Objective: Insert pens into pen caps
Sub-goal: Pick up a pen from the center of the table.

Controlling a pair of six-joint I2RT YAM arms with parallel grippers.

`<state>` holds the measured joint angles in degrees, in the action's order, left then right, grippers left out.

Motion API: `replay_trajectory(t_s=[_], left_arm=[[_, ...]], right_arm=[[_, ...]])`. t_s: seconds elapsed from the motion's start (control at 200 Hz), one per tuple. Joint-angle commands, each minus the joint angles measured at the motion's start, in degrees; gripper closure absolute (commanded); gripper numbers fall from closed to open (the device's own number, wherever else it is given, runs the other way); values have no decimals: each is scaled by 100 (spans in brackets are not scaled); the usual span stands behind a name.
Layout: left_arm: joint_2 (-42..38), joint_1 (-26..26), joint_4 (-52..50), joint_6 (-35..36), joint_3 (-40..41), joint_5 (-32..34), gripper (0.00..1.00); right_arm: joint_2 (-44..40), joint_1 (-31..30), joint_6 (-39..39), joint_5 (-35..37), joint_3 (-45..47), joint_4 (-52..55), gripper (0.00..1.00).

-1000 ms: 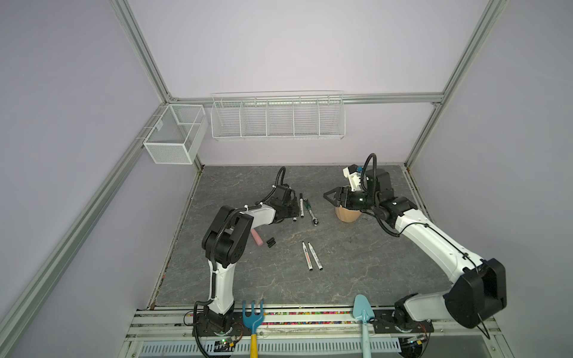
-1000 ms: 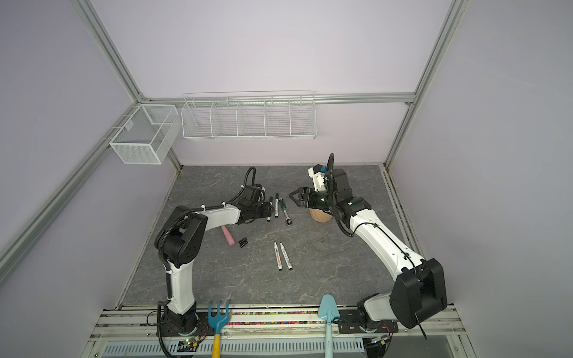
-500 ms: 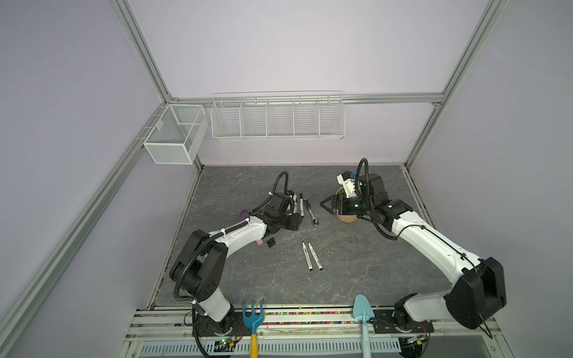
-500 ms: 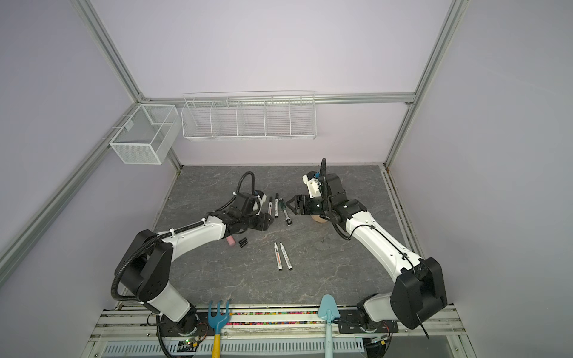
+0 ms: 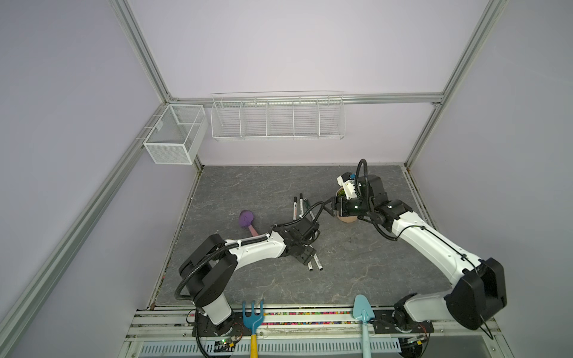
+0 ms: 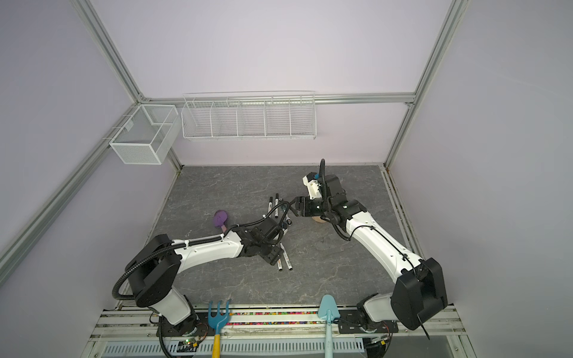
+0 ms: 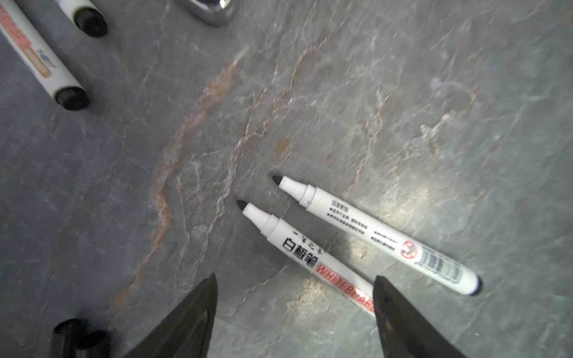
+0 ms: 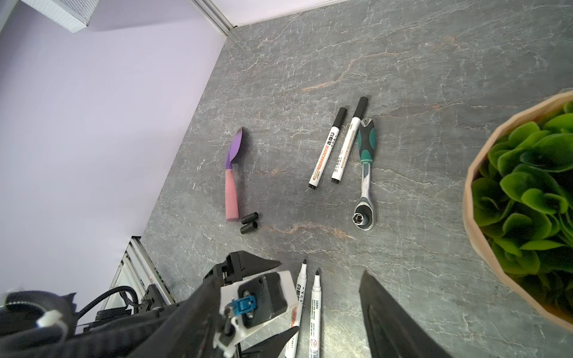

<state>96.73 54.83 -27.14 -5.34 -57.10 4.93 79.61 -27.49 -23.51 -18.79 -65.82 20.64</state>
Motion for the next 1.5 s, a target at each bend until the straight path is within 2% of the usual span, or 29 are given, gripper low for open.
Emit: replay_trajectory(t_s=[0.0, 0.085, 0.215, 0.37, 0.51, 0.685, 0.76, 0.81, 0.9, 1.09, 1.185, 1.33, 1.495], left_arm=[[213, 46, -193, -2, -134, 207, 22], [351, 53, -100, 76, -172, 6, 21], [559, 53, -220, 15, -240, 32, 23], [494, 44, -538, -299, -81, 354, 32], [158, -5, -516, -575, 137, 423, 46], [205, -221, -652, -602, 79, 41, 60], [310, -368, -670, -523, 26, -294, 72], [378, -463, -679, -466, -9, -482, 84], [391, -593, -671, -367, -77, -591, 100], [-368, -941, -177, -166, -240, -1025, 100], [-988, -1163, 607, -300, -95, -1505, 100], [-1672, -1176, 2226, -453, 380, -1806, 100], [-1949, -1176, 2914, -692, 621, -1798, 100]], right_arm=[[-209, 29, 189, 56, 88, 137, 27], [-225, 34, 232, 44, 70, 182, 27], [-276, 44, 290, 65, 61, 287, 27], [-385, 50, 377, 148, 96, 396, 27], [-375, 83, 406, 196, 96, 457, 27], [-311, 82, 303, 159, 79, 339, 27], [-307, 80, 268, 164, 72, 318, 27], [-312, 77, 255, 145, 67, 317, 27], [-316, 79, 233, 178, 86, 332, 27], [-317, 78, 11, 83, 242, 168, 27], [-224, 5, -86, -76, 296, 32, 28], [24, -285, -239, -273, 236, -326, 31], [340, -531, -577, -350, 105, -857, 34]])
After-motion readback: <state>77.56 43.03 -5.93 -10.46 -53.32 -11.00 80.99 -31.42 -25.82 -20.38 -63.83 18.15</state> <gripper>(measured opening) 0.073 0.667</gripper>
